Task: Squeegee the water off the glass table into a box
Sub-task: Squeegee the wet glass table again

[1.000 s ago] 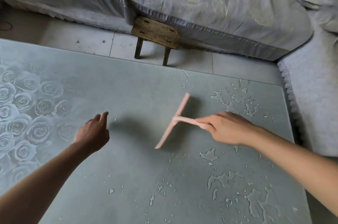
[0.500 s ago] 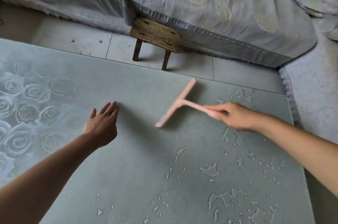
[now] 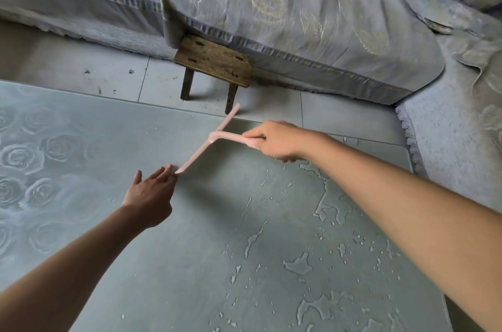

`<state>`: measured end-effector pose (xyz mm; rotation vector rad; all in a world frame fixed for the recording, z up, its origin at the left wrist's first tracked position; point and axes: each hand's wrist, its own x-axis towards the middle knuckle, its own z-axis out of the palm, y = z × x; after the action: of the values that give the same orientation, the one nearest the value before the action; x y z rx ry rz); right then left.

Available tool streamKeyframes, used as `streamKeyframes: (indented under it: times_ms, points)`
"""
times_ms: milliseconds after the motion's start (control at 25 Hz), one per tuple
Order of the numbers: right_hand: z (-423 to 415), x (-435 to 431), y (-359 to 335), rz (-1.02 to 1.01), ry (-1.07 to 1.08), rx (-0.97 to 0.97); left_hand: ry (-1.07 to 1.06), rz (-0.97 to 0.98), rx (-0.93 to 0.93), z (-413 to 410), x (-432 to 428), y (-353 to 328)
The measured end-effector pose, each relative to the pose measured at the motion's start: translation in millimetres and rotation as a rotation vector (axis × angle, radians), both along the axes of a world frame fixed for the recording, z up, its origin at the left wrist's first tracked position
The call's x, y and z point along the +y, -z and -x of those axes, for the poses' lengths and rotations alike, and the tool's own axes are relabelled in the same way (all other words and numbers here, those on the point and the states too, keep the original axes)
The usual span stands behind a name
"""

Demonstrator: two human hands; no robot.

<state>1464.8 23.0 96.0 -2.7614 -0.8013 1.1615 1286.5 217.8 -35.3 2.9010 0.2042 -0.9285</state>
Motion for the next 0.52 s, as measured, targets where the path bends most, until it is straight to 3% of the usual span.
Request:
streamKeyframes:
  times_ms: [160, 360, 520]
  points:
    - [36, -86, -4, 0.008, 0.251, 0.001, 0.016, 0.000, 0.052, 0, 1, -2]
    - [67, -124, -29, 0.186, 0.232, 0.100, 0.061, -0.053, 0.162, -8, -2, -15]
    - [16, -106, -29, -0.029, 0.492, 0.063, 0.102, -0.148, 0.246, -25, -4, -24]
